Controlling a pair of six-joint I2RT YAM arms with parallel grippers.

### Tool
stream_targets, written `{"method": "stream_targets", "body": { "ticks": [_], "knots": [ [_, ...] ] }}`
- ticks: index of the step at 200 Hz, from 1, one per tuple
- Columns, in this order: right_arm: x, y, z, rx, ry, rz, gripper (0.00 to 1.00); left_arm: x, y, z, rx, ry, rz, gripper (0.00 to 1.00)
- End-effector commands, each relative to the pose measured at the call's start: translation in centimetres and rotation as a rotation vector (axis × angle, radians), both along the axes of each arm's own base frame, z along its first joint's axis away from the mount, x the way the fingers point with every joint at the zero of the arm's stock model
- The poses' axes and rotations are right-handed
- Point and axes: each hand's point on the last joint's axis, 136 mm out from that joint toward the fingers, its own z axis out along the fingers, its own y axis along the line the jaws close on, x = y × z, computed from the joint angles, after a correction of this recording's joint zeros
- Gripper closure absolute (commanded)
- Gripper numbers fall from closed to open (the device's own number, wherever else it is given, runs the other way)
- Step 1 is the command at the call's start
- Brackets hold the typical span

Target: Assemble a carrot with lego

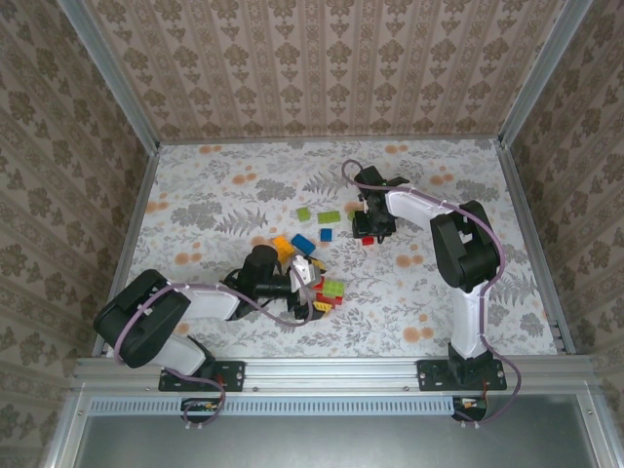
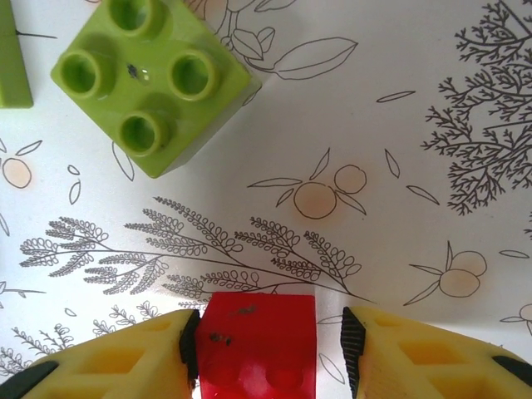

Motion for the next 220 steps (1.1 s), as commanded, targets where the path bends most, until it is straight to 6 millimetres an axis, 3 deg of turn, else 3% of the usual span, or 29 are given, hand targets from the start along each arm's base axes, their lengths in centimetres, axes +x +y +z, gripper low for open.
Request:
{"method": "stream_targets", "body": {
  "ticks": [1, 65, 107, 163, 220],
  "knots": [
    [0.2, 0.2, -0.7, 0.017, 0.015, 0.001, 0.53, 0.3, -0.4, 0.9, -0.024, -0.02, -0.024, 0.03],
    [-0.6, -0.1, -0.1, 0.031, 0.019, -0.007, 0.64, 0.2, -0.4, 1.1, -0.032, -0.025, -0.039, 0.04],
    [-2.5, -0.5, 1.3, 0.05, 0.009, -0.017, 0.64, -0.1, -0.3, 1.7, -0.052, -0.034, -0.062, 0.08],
    [-4.3, -1.2, 1.6, 0.041, 0.012, -0.017, 0.63, -0.4, -0.5, 2.2, -0.07, -0.035, -0.102, 0.11],
    [-4.5, -0.8, 1.5, 0.045, 0.013, -0.011, 0.64, -1.1, -0.8, 2.4, -0.08, -0.017, -0.162, 0.26]
  ]
}}
